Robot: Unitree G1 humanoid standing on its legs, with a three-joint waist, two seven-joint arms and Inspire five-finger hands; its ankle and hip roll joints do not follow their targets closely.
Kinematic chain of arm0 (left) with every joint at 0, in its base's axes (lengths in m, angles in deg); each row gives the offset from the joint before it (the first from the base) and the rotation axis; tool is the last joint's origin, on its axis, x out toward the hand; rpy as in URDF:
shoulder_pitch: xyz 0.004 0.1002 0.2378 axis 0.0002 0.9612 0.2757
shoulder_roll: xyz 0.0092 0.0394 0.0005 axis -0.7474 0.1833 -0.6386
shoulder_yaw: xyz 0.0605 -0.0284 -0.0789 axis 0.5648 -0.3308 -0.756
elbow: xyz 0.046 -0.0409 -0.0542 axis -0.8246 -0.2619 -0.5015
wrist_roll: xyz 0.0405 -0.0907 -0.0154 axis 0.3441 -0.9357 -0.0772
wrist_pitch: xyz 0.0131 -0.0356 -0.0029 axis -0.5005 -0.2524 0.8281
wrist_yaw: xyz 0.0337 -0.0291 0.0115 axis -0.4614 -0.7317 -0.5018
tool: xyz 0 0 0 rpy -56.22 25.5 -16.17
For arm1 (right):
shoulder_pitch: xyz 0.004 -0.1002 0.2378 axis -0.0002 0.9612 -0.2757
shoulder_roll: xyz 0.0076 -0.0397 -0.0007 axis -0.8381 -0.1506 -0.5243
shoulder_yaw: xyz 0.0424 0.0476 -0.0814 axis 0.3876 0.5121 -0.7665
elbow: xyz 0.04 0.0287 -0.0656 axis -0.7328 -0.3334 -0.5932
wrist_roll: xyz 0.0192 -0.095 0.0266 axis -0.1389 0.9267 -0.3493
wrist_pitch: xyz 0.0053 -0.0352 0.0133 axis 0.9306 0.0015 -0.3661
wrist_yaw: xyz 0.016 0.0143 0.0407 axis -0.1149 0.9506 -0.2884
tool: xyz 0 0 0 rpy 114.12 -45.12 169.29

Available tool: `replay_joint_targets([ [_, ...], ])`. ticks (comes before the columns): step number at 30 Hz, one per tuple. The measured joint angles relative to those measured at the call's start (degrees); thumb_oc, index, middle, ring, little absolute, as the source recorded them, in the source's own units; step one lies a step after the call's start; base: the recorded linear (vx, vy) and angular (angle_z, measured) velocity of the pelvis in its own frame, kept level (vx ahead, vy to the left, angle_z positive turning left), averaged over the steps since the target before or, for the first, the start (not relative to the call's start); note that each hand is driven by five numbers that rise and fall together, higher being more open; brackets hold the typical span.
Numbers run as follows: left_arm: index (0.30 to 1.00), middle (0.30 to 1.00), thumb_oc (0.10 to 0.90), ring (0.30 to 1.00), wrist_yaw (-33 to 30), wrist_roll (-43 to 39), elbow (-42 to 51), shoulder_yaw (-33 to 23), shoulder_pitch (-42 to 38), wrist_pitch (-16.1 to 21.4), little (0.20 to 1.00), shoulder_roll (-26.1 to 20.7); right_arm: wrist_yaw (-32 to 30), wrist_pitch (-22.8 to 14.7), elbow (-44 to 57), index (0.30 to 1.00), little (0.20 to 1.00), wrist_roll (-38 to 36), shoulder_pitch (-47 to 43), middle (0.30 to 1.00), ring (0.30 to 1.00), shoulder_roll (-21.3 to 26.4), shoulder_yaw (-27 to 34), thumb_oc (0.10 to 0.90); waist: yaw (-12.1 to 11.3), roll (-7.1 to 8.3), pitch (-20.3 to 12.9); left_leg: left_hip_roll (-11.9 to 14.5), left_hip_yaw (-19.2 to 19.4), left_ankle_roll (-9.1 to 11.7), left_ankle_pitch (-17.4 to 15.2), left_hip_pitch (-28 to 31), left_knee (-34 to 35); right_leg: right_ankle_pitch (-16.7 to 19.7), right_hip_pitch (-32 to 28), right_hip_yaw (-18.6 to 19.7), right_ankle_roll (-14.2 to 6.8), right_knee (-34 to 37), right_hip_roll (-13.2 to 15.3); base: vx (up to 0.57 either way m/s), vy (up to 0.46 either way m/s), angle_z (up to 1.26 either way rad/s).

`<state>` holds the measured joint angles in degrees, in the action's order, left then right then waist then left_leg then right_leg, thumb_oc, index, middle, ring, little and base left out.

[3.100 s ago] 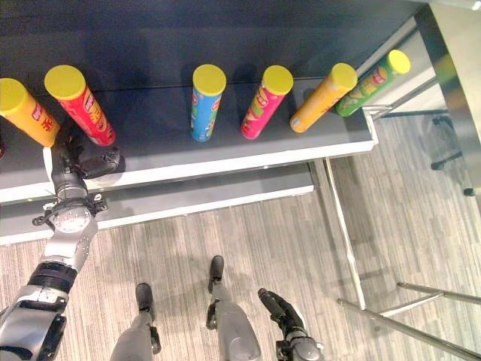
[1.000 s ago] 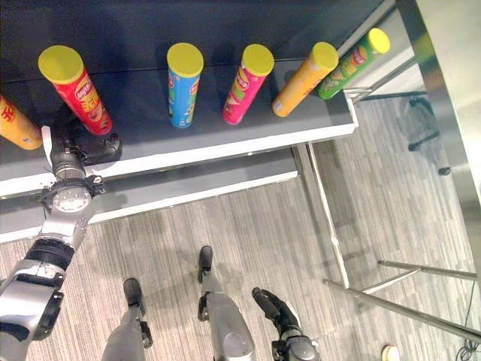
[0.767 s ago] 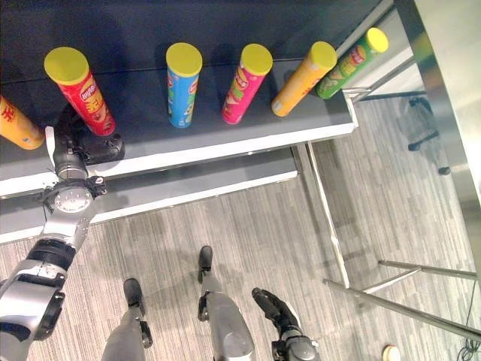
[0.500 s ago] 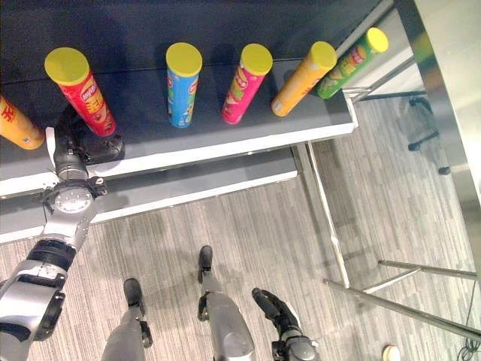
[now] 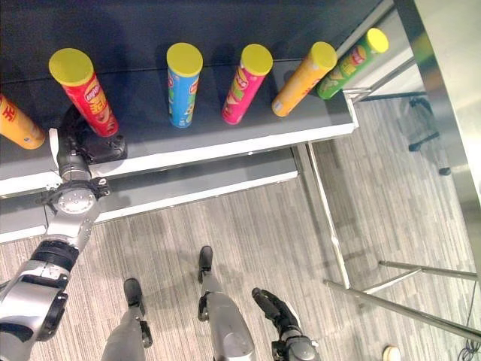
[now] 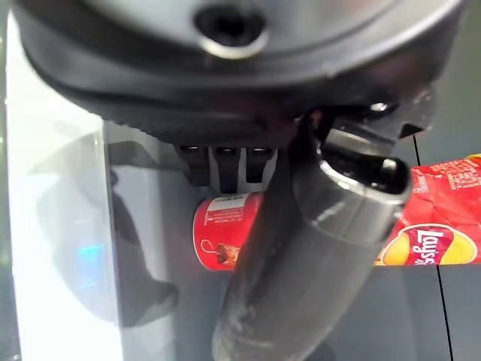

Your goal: Put the goods on the table back onto the shelves and tidy them up.

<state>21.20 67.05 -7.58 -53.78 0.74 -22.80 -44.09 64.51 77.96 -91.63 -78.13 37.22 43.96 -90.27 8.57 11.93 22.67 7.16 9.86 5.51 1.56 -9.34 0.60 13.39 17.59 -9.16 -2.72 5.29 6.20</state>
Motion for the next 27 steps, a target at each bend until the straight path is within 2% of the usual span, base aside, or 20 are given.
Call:
replay_joint_targets([
  [27,0.9,0.9,0.8,0.9,0.9,-0.4,0.0,-0.1,0.3,0.2,0.9,1.4,-0.1,0.0,0.0,0.9,0.9,0.0,0.0,0.9,0.9,0.0,0.0,0.8,-0.1,-0.07,0.0,0.0,0.0,0.1,0.0,0.0,-0.3,0.2,-0.1,0.0,0.2,0.0,0.0,0.0,0.0,0.0],
])
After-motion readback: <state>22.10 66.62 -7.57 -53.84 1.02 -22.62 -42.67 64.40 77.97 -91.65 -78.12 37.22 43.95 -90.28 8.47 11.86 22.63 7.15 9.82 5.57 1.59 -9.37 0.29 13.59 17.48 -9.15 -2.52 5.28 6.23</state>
